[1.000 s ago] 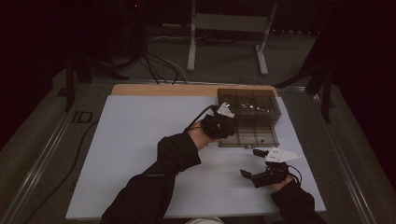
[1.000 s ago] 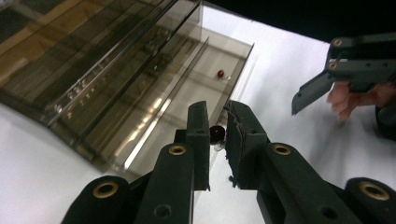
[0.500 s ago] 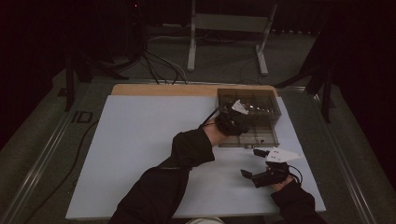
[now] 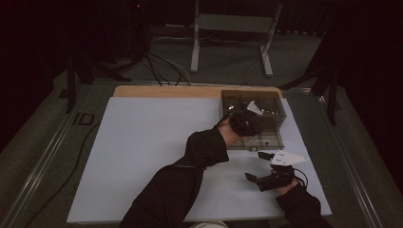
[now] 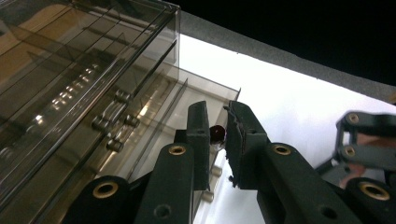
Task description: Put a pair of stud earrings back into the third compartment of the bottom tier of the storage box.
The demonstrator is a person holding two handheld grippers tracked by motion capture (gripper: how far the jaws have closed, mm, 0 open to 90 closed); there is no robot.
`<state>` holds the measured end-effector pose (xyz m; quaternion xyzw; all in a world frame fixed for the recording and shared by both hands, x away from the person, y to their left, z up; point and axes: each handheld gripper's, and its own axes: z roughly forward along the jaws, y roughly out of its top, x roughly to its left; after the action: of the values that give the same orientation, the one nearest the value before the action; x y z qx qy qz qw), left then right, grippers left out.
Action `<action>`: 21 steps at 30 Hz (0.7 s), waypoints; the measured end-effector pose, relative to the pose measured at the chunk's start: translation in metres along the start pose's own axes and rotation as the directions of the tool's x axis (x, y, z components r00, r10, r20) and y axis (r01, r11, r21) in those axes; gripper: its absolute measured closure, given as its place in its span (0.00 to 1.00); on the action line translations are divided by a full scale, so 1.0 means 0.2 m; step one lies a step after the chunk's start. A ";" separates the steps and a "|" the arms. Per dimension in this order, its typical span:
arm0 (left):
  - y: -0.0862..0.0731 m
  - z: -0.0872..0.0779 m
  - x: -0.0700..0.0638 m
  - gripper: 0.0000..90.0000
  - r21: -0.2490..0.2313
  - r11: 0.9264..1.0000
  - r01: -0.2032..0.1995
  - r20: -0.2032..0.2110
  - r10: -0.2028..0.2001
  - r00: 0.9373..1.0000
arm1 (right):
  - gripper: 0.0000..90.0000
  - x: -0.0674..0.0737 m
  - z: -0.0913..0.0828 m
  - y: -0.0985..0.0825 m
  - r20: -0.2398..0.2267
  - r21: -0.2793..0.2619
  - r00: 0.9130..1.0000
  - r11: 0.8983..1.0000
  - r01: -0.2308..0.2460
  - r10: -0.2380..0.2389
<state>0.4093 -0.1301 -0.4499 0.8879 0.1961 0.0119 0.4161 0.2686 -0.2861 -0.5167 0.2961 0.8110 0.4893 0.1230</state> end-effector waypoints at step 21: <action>0.08 0.25 -0.01 0.90 0.027 1.000 -0.008 -0.009 0.008 1.000 | 0.04 0.00 0.00 0.00 -0.013 -0.006 1.000 1.000 -0.005 0.005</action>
<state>0.4220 -0.1760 -0.4700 0.8941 0.1947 0.0148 0.4030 0.2685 -0.2869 -0.5164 0.2945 0.8095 0.4942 0.1172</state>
